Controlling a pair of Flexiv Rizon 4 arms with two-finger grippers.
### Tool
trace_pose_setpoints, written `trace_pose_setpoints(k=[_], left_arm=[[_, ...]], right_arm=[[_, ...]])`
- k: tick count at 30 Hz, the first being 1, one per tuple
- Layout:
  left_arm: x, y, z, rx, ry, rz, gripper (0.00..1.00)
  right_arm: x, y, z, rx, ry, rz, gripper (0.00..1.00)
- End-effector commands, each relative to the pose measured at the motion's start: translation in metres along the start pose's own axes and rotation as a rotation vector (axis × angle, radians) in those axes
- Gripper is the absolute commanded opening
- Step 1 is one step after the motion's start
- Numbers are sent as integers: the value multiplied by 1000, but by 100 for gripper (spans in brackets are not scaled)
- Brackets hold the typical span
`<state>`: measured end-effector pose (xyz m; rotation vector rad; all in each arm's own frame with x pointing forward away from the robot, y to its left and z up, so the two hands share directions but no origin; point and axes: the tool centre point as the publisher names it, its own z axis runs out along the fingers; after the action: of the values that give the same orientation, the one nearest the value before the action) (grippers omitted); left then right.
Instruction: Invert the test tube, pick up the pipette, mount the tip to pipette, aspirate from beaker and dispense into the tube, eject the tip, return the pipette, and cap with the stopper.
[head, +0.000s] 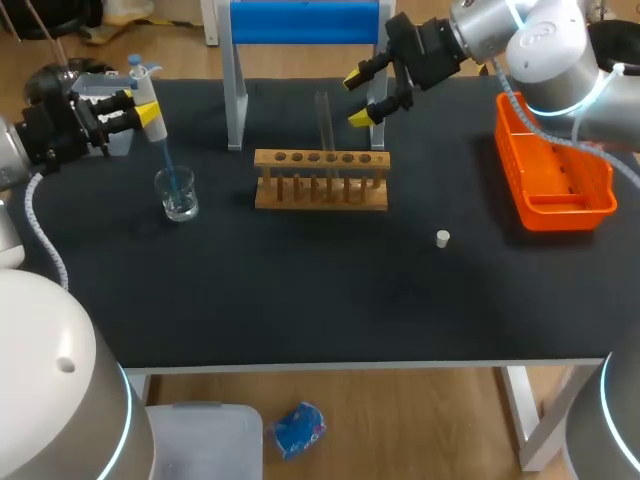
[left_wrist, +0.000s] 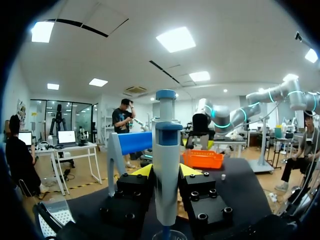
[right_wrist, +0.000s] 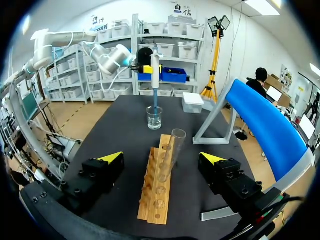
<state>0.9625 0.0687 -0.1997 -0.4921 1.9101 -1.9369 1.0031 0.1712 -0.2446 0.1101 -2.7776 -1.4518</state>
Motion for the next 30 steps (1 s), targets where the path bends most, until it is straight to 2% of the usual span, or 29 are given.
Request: trace_pose_setpoints(k=[1,19,24,30], left_arm=[[7,-15,-2,-21,-14,2,0],[13,-29,1,-24,-13,-8,0],[16,-50,3,-33,-23,2,0],[22,-93,6,-52,-45,17,0]], right_arm=[[-1,0,-1,1,5,0,100],[-1,0,-1,1,5,0,100],[-1,0,-1,1,5,0,100],[-1,0,-1,1,5,0,100]])
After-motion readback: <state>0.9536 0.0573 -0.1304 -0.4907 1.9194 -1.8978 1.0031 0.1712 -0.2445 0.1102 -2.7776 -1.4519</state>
